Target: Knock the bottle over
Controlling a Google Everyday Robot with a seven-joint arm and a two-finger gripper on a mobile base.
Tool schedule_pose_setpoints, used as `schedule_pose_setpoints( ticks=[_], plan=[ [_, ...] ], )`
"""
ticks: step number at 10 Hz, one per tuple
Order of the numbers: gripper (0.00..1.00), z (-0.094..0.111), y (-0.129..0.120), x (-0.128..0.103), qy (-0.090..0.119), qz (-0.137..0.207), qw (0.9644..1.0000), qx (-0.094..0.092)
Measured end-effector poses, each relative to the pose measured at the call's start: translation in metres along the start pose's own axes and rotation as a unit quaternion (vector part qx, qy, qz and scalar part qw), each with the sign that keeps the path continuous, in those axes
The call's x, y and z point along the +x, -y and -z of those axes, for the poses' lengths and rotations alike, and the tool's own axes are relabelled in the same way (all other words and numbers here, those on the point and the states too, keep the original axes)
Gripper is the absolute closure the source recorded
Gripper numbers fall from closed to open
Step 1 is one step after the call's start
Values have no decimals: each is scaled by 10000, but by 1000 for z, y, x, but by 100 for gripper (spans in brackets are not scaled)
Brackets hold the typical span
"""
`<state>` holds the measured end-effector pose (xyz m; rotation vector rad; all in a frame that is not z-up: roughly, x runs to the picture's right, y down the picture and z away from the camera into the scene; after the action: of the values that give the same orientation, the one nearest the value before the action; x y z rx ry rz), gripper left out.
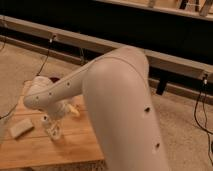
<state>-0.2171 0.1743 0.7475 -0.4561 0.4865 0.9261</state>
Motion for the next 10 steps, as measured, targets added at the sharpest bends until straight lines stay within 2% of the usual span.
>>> schedule_pose_setpoints(
  ticks=[1, 2, 4, 5, 6, 7, 8, 10],
  plan=[
    [35, 1, -25, -5, 17, 214, 9997, -95],
    [35, 7, -61, -12, 75, 520, 9983, -254],
    [35, 21, -94, -24, 194, 852, 9954, -399],
    [35, 31, -101, -31, 256, 943, 9944, -399],
    [35, 35, -97, -35, 289, 915, 9947, -359],
    [35, 40, -77, -42, 327, 745, 9964, -233],
    [35, 50, -54, -47, 369, 458, 9981, -185],
    [35, 69, -24, -47, 427, 47, 9986, -297]
  ],
)
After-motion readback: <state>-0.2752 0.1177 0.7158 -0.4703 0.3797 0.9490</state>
